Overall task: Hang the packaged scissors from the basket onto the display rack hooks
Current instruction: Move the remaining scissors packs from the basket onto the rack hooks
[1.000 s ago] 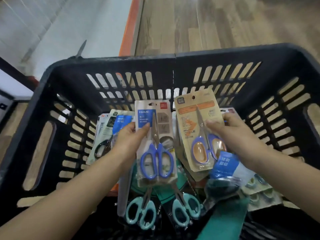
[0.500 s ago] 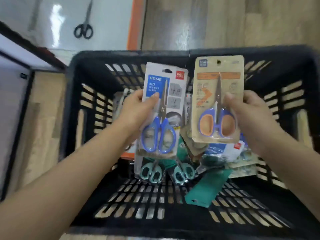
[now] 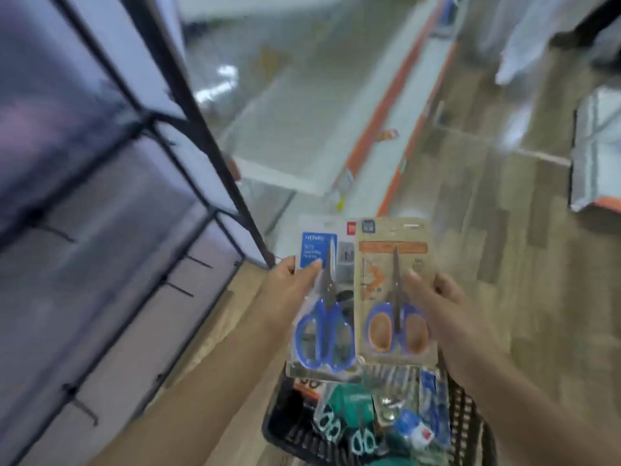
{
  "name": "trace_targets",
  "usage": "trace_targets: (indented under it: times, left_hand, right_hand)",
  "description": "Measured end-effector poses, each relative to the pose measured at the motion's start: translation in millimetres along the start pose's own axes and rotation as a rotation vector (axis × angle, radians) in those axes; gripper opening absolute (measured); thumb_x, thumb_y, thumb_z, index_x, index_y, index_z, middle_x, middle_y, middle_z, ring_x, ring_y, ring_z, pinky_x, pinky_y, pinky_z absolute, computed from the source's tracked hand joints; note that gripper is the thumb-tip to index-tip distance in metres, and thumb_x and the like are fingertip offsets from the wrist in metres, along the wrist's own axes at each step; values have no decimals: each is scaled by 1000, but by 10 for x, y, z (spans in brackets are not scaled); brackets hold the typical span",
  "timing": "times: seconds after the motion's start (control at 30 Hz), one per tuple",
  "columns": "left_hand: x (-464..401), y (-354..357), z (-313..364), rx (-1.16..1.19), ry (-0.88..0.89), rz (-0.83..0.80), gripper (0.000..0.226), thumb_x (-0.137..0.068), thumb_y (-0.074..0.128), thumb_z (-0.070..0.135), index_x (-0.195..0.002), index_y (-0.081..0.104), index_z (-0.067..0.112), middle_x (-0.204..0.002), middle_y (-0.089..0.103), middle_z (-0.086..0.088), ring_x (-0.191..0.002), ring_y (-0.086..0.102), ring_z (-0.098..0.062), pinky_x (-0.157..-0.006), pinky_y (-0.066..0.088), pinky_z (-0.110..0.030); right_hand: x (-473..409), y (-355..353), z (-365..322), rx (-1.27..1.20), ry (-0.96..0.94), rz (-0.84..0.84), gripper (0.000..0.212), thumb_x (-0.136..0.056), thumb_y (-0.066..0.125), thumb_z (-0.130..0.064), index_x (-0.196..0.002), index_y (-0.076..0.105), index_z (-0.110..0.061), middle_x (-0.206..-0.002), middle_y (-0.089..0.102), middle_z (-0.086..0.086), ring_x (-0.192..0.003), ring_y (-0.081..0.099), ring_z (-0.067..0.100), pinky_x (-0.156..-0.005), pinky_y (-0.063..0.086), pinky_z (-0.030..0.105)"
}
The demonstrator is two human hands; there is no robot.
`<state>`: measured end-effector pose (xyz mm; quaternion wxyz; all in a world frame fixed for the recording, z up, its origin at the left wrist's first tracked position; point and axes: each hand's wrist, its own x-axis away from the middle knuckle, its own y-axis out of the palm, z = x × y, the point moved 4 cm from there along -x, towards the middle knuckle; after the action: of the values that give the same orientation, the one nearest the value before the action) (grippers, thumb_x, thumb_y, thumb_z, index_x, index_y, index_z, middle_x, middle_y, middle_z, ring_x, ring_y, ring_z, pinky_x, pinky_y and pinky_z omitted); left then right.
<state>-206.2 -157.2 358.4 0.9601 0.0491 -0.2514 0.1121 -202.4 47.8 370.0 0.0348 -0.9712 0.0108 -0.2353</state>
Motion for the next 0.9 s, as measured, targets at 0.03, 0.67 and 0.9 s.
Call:
trace_targets:
  times: [0.03,0.67,0.9]
  left_hand:
    - [175,-68,243,18,8,27,15,-93,56,13,-97,64,1,-87,70,-13,-74,65,-24,-72,54,-35]
    - [4155,-1932,508,446,90,871,15,-92,54,12,-95,65,1,-88,73,-16,-82,68,-37,-81,55,-52]
    - [5168,-2497,110,646,136,1109,15,-90,49,0,-80,60,-1,-63,61,-13,-45,57,-22,-42,45,-23]
  right_hand:
    - [83,89,-245,-10,-35,-52,28,-89,56,-42,-106,62,-20,-91,71,3,-62,61,10,-59,41,28]
    - [2634,1712,-1033,247,-206,-721,14,-93,56,-29,-93,60,-15,-94,69,8,-87,66,24,-82,51,40]
    - [3594,2420,-993,342,-244,-948,21,-93,56,-29,-97,60,-9,-92,69,6,-81,64,18,-64,46,29]
